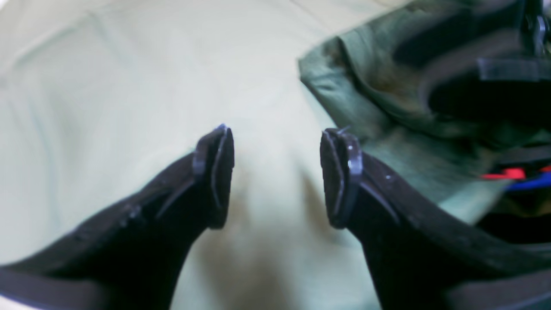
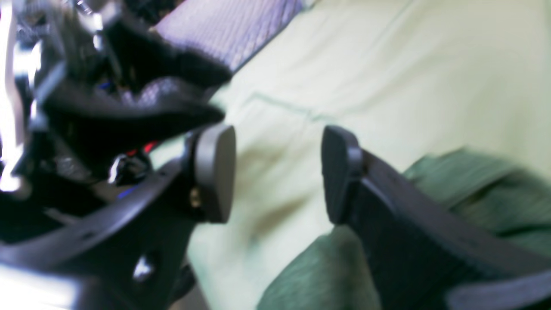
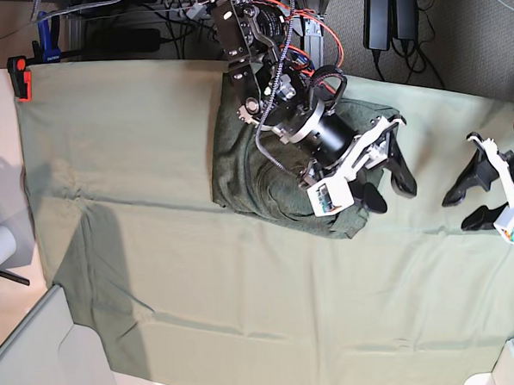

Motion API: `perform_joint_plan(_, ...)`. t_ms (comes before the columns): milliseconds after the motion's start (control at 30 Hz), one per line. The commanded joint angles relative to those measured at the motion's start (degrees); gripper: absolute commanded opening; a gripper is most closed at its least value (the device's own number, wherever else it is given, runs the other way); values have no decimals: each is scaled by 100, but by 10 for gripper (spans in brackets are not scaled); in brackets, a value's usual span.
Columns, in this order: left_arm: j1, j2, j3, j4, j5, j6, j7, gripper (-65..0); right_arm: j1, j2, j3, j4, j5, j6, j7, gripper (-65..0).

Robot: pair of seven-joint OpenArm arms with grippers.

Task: Fold the T-shirt properly
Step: 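Release the left gripper and move the right gripper onto the folded bundle, then grasp the bundle's sides with both grippers and push them together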

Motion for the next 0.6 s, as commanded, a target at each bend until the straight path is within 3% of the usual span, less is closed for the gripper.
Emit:
perform_joint_plan(0, 70, -138, -48, 227, -214, -34, -125, -349, 151, -46, 22, 190, -9, 42, 160, -332)
perform_joint_plan(133, 588, -142, -24, 866, -240, -34, -199, -553, 498, -37, 422, 343, -420, 39, 184, -351)
perform_joint_plan(167, 706, -142, 9, 1012, -236, -34, -291, -591, 605, -37, 595, 343, -531, 37, 184, -412)
perform_joint_plan(233, 855, -129, 129, 1176, -87, -34, -450, -641, 811, -35, 984, 330, -752, 33, 175, -629)
perform_joint_plan(267, 883, -103, 223, 1193, 55, -34, -479, -650, 898, -33, 1187, 319, -837, 31, 170, -650)
perform_joint_plan(367, 879, 17, 645, 1182, 573, -34, -490, -650, 1119, 44, 1814, 240, -918, 26, 144, -650)
perform_joint_plan(567, 787, 271, 1873, 1045, 1814, -34, -927, -650, 1443, 560, 2444, -573, -918, 26, 173, -650)
